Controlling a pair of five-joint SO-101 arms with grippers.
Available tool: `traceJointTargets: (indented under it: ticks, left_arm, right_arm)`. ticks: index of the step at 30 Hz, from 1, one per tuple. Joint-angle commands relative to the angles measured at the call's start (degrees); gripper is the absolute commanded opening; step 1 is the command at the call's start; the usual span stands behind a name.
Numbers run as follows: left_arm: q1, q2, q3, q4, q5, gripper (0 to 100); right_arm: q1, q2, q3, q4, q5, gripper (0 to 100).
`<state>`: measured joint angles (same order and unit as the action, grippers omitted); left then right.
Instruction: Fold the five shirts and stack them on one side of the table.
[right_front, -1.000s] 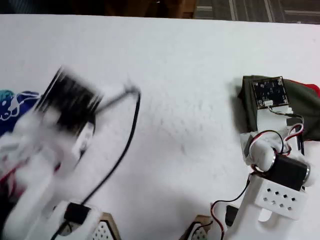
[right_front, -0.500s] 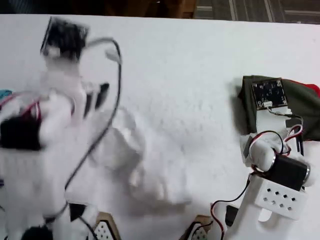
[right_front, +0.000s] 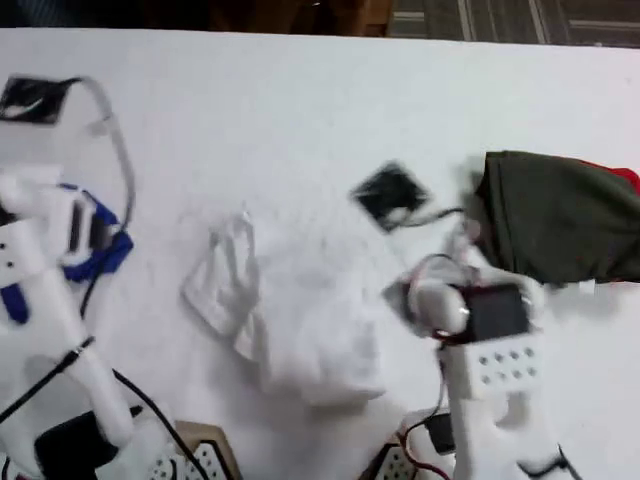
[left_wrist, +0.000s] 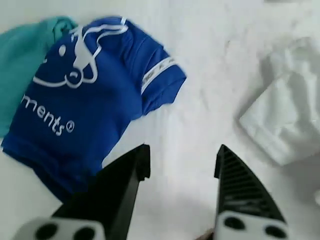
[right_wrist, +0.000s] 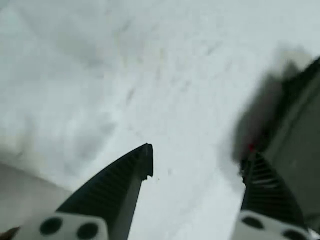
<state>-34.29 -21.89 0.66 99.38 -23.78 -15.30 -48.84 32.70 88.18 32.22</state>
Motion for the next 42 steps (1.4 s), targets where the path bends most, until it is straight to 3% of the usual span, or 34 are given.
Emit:
traceJointTargets:
  ticks: [1, 11, 23, 32, 34, 37, 38, 40, 42]
  left_arm:
    - [-10.7, -0.3, 2.5, 0.9, -4.5, 23]
    - [-32.8, -0.3, 17.6, -10.5, -13.2, 23]
    - [-38.5, 0.1, 21.4, -14.9, -14.9, 23]
    - [-38.5, 0.1, 21.4, -16.6, -14.8, 23]
    - [-38.5, 0.1, 21.4, -16.6, -14.8, 23]
    - [-38.4, 0.1, 21.4, -16.6, -14.8, 23]
    - [-38.3, 0.1, 21.4, -16.6, -14.7, 23]
    - [-38.3, 0.1, 21.4, -16.6, -14.7, 23]
    - [-38.2, 0.1, 21.4, -16.6, -14.7, 23]
  right_arm:
    - [-9.8, 6.2, -1.4, -1.5, 0.5, 29.4]
    - [-29.4, 30.5, -13.6, 0.7, 1.0, 29.4]
    - [-42.3, 50.8, -33.4, 8.4, 0.5, 29.4]
    - [-39.2, 60.6, -34.5, 8.3, 0.5, 29.1]
    - [-37.6, 60.7, -34.6, 8.2, 0.5, 24.1]
    - [-35.0, 60.9, -35.3, 7.7, 0.4, 2.8]
    - [-33.9, 61.1, -35.8, 7.7, -0.2, 0.5]
    - [-31.4, 61.0, -36.8, 8.0, -1.1, 5.2]
    - [-28.7, 60.6, -39.0, 8.4, -1.4, 1.1]
